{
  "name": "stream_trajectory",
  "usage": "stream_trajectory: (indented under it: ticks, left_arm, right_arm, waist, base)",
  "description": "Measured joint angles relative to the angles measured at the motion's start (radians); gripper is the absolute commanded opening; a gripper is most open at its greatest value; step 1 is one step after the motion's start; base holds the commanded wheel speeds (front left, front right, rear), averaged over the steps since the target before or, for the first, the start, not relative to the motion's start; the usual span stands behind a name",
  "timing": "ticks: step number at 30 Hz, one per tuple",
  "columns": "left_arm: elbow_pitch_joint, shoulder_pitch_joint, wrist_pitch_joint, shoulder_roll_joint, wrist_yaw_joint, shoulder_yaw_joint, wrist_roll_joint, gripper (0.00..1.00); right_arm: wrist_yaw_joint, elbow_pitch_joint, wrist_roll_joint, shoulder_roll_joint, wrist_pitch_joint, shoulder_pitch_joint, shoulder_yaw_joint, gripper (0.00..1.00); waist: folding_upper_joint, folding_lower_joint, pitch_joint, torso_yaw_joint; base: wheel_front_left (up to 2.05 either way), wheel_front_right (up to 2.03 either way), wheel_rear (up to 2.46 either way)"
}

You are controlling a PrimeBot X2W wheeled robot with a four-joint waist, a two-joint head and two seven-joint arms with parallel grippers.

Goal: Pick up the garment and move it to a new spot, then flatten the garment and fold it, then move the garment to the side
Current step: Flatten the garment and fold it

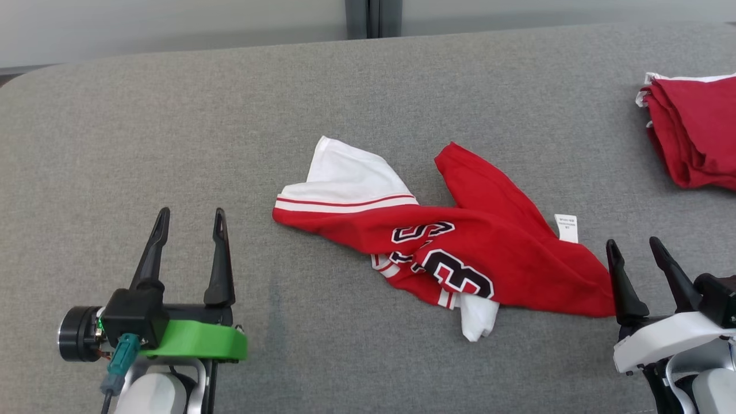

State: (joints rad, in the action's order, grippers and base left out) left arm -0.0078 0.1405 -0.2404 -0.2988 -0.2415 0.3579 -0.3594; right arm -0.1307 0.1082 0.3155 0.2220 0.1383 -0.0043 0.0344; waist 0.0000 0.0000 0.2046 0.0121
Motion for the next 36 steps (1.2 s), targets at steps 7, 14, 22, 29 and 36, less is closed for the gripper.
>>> stream_trajectory:
  ticks: [7,14,22,29,36]
  left_arm:
    - [0.015,0.041,-0.007,0.007,0.012,0.004,0.003,1.0]
    - [0.034,0.057,-0.015,0.017,0.019,0.006,0.003,1.0]
    - [0.048,0.061,-0.017,0.028,0.022,0.003,0.005,1.0]
    - [0.049,0.06,-0.021,0.035,0.026,-0.001,0.009,1.0]
    - [0.049,0.06,-0.021,0.047,0.031,-0.005,0.01,1.0]
  right_arm:
    - [0.0,0.166,0.04,0.039,-0.015,-0.069,-0.08,1.0]
    - [0.0,0.237,0.102,0.076,-0.041,-0.134,-0.17,0.0]
    - [0.0,0.184,0.123,0.142,-0.012,-0.217,-0.167,0.0]
    - [0.0,0.078,0.033,0.142,0.085,-0.313,-0.02,0.0]
    - [0.0,0.143,-0.002,0.006,0.087,-0.159,0.114,0.0]
  waist:
    - [0.0,0.0,0.065,0.013]
    - [0.0,0.0,0.091,0.029]
    - [0.0,0.0,0.073,0.033]
    - [0.0,0.0,0.056,0.028]
    - [0.0,0.0,0.054,0.033]
  base:
    - [0.0,0.0,0.0]
    - [0.0,0.0,0.0]
    - [0.0,0.0,0.0]
    - [0.0,0.0,0.0]
    - [0.0,0.0,0.0]
